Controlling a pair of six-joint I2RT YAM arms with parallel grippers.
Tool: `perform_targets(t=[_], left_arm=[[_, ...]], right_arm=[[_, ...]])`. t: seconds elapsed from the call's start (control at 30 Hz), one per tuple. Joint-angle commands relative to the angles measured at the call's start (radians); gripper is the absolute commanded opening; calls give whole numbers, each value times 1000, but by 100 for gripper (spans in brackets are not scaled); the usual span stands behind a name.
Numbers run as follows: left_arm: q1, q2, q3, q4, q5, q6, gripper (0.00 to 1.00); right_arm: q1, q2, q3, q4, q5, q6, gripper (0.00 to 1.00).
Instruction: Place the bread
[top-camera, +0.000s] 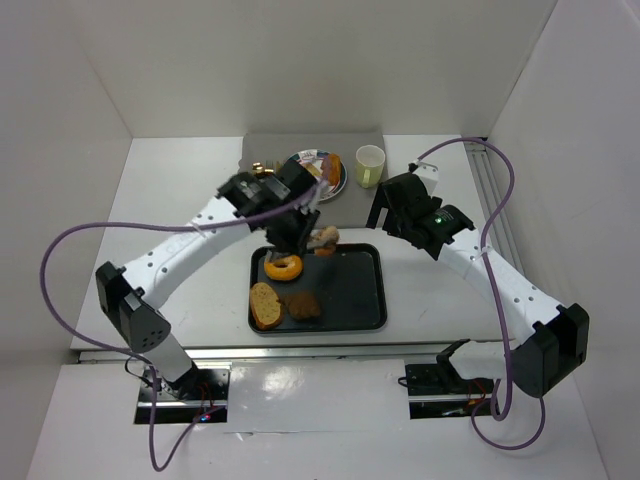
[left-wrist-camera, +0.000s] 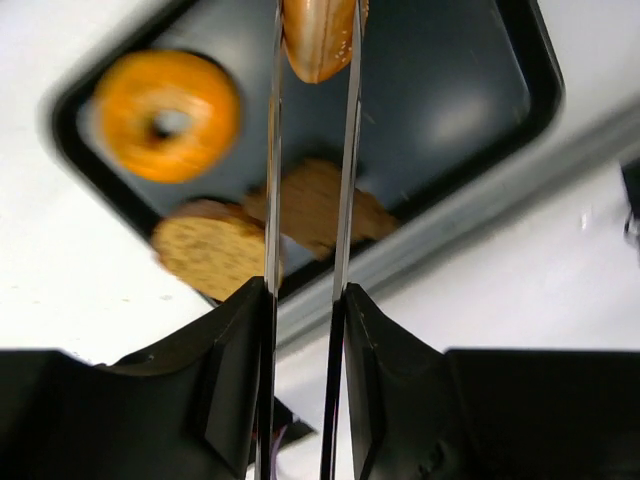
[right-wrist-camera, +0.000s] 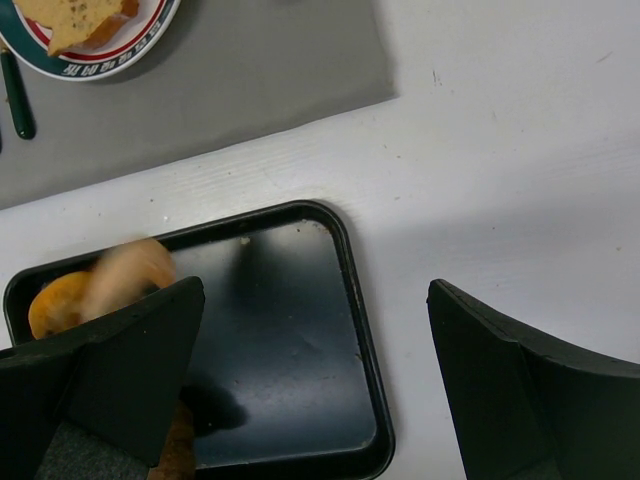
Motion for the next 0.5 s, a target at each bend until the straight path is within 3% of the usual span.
perform_targets(t=[0.0,0.17,0.3,0.47], left_arm=[[179,-57,54,32,11,24,8],[403,24,140,172,105,-32,8],[500,123,215,294,178,-94,8],[549,340,420,293,230,-129,9]], right_arm=[[-5,-15,9,32,3,-14,100],[-5,-61,-9,63,3,-25,100],[-5,-61,-18,63,-8,-34,100],[-5,-61,-18,38,-8,-23,100]])
